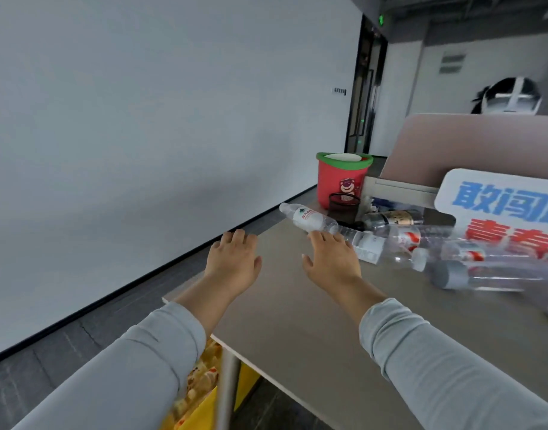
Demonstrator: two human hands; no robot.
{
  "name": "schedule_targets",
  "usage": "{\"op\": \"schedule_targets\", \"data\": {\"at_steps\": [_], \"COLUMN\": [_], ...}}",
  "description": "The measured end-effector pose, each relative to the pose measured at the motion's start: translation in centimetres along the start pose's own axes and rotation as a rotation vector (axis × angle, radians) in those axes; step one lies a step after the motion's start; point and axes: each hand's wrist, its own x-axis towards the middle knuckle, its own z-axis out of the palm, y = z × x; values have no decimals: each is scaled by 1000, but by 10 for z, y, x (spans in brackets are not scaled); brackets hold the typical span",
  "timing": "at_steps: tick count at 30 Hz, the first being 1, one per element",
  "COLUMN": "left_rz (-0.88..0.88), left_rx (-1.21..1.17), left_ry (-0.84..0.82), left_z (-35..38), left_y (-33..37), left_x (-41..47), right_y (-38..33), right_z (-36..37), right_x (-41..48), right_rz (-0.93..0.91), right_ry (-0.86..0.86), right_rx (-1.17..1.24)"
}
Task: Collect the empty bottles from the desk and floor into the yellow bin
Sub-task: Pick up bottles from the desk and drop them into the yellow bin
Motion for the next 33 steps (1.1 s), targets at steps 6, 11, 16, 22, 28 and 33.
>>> {"op": "schedule_targets", "data": {"at_steps": [6, 11, 16, 22, 28, 33], "left_rz": [167, 330, 491, 678, 821, 893], "left_rx": [-49, -95, -148, -208, -290, -332], "left_ry": [18, 44, 30, 22, 31, -24], "left_z": [-7, -11, -10, -16, -29, -30], "left_y": [91, 170, 252, 348, 421, 462], "left_x": [3, -2, -13, -38, -67, -83], "right_y": [79, 143, 201, 261, 297, 308], "right_z": [-40, -72, -105, -141, -165, -175], "right_x": [-53, -109, -172, -249, -316, -345], "right_rz": [151, 285, 430, 668, 812, 871], "right_ry": [4, 13, 28, 58, 95, 125], "right_rx": [-76, -123, -193, -253, -262, -274]}}
